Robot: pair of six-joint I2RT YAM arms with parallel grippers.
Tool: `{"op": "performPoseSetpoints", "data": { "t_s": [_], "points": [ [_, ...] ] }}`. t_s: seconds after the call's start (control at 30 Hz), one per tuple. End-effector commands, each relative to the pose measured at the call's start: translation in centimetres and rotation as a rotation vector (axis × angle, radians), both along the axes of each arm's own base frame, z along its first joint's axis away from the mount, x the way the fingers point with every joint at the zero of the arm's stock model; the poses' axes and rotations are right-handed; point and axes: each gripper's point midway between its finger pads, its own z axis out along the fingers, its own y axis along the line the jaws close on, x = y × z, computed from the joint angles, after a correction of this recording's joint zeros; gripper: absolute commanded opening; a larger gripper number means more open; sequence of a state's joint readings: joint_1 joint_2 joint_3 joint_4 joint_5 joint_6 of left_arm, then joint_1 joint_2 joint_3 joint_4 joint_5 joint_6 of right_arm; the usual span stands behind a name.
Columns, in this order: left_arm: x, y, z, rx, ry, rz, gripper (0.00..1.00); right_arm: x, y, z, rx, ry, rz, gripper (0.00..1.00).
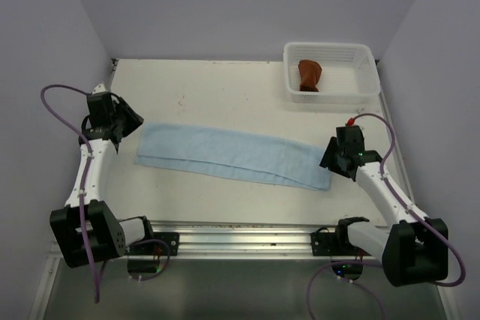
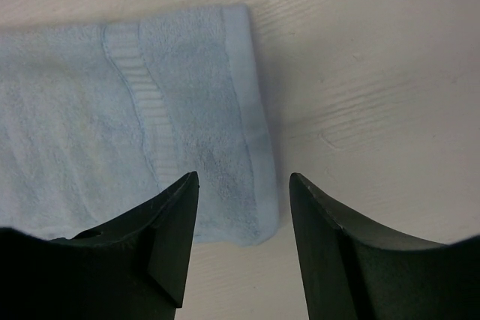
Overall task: Roll the towels
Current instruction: Fold the towel
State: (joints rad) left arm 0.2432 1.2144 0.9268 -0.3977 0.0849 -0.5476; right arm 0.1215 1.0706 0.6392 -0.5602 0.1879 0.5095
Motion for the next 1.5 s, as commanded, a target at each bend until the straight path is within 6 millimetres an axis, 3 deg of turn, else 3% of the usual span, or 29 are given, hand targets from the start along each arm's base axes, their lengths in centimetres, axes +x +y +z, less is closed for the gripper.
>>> {"op": "performPoseSetpoints", "data": {
  "t_s": [0.0,0.17,0.4,0.77,0.87,0.97,1.1,1.17,1.23,1.33,1.47],
  "points": [
    [1.6,-1.4,3.0,0.026,-0.067,-0.097,0.39,1.1,0.5,-0.5,0.060,-0.008,-0.010,0.54],
    [2.0,-2.8,4.8,0.059,-0.106,-0.148,0.39,0.8,0.6,-2.6,0.073,0.051,-0.004,0.52],
    [1.4,-3.2,4.7,0.135,-0.110,-0.154,0.39,0.7,1.0,-4.3,0.096,0.103,-0.010,0.46],
    [0.7,-3.6,3.2,0.198,-0.104,-0.165,0.39,1.6,0.6,-4.8,0.082,0.154,-0.008,0.28],
    [0.5,-3.5,3.1,0.201,-0.104,-0.164,0.39,2.0,0.2,-4.4,0.064,0.164,0.001,0.17],
    [0.4,-3.8,3.3,0.197,-0.118,-0.175,0.39,2.1,-0.4,-3.9,0.040,0.175,0.013,0.11],
    [0.2,-3.7,3.2,0.200,-0.115,-0.170,0.39,3.3,-1.8,-2.2,-0.005,0.156,0.007,0.00],
    [0.2,-3.8,3.2,0.198,-0.119,-0.174,0.39,3.4,-2.5,-1.6,-0.025,0.155,0.008,0.00],
    [0.1,-3.8,3.3,0.198,-0.121,-0.175,0.39,3.8,-4.3,-0.6,-0.055,0.137,-0.035,0.00],
    [0.1,-4.2,3.0,0.188,-0.124,-0.186,0.39,4.1,-7.0,1.7,-0.177,0.138,-0.067,0.00],
    [0.3,-5.2,2.8,0.157,-0.128,-0.231,0.39,5.7,-9.5,6.6,-0.313,0.085,-0.109,0.00]
  ]
}}
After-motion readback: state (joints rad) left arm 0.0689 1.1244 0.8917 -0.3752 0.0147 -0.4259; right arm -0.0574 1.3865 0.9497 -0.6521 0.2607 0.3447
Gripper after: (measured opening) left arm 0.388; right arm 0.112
